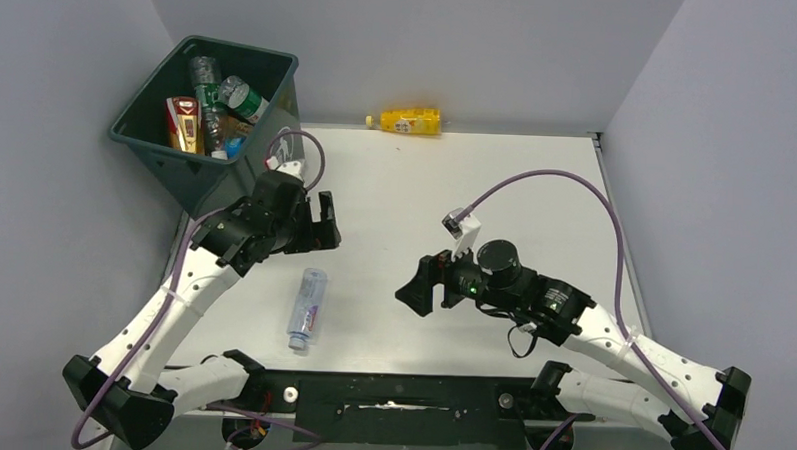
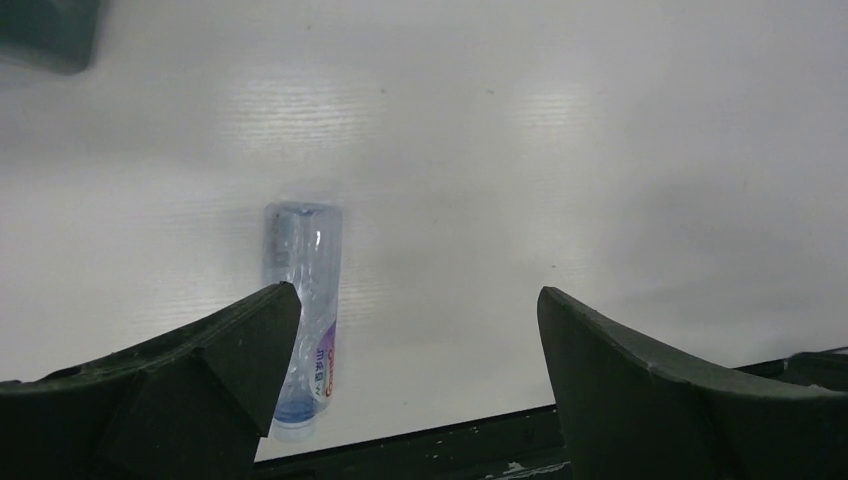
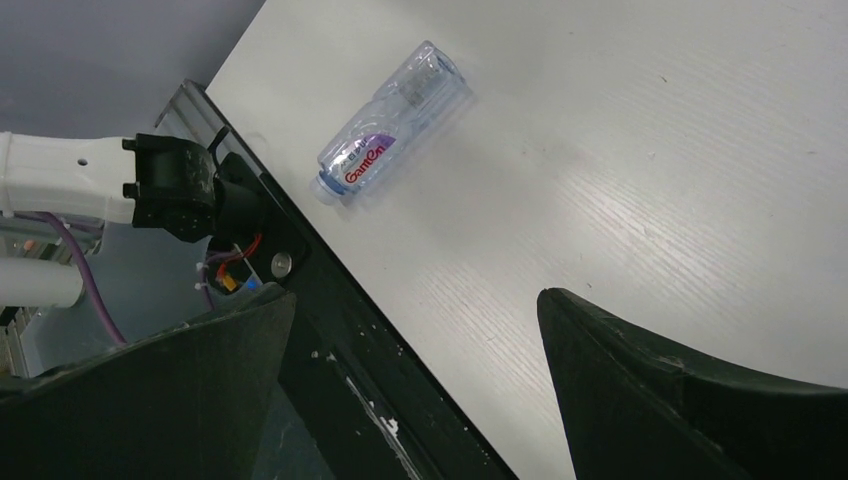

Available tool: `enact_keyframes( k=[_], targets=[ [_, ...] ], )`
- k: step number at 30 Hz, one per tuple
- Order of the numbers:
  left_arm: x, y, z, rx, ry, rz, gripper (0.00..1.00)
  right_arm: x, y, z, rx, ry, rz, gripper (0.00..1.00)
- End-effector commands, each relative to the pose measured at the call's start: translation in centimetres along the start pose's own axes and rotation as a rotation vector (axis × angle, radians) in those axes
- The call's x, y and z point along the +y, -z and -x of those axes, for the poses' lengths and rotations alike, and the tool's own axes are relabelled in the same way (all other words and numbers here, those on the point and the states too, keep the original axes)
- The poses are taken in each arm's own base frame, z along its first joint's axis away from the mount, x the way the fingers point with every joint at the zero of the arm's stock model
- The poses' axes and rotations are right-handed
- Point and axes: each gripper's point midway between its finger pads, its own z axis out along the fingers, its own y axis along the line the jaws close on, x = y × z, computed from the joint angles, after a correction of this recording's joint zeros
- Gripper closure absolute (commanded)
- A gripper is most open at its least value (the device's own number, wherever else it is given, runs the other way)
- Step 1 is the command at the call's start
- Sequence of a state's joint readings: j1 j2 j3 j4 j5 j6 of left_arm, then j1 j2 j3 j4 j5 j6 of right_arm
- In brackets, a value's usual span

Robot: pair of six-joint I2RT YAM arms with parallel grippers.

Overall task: Put the plastic bottles in the bin
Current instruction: Pick up the plastic bottle at the center of the board.

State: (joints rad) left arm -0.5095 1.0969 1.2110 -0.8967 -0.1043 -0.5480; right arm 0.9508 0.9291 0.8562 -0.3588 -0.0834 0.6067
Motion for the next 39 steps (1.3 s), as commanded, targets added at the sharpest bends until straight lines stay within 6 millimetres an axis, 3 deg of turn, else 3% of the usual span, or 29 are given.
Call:
enact_keyframes(
  k=[1,10,18,26,34,39],
  targets=[
    [2.4,-0.9,-2.0,0.046,0.066,0.140,0.09,0.7,0.8,0.3,-0.053,0.012,0.052,0.02],
    [4.4,-4.9,-8.7,0.240,0.112,0.210,0.09,0.4,1.0,-1.5,-0.036,-0.003,0.077,0.02],
    [5.8,-7.4,-11.8,0.308,0.108,0.245,0.09,0.1,1.1,-3.0,-0.014,-0.021,0.089,0.02],
    [6.8,-8.9,-14.0,0.370,0.080,0.278,0.09,-0.3,0.9,-3.8,-0.005,-0.043,0.088,0.02],
    [6.4,-10.9,-15.0,0.406,0.075,0.263,0.09,-0.2,1.0,-4.1,-0.007,-0.079,0.092,0.02],
    [5.9,-11.8,-15.0,0.408,0.053,0.249,0.19,-0.4,1.3,-3.8,-0.022,-0.104,0.075,0.02]
  ],
)
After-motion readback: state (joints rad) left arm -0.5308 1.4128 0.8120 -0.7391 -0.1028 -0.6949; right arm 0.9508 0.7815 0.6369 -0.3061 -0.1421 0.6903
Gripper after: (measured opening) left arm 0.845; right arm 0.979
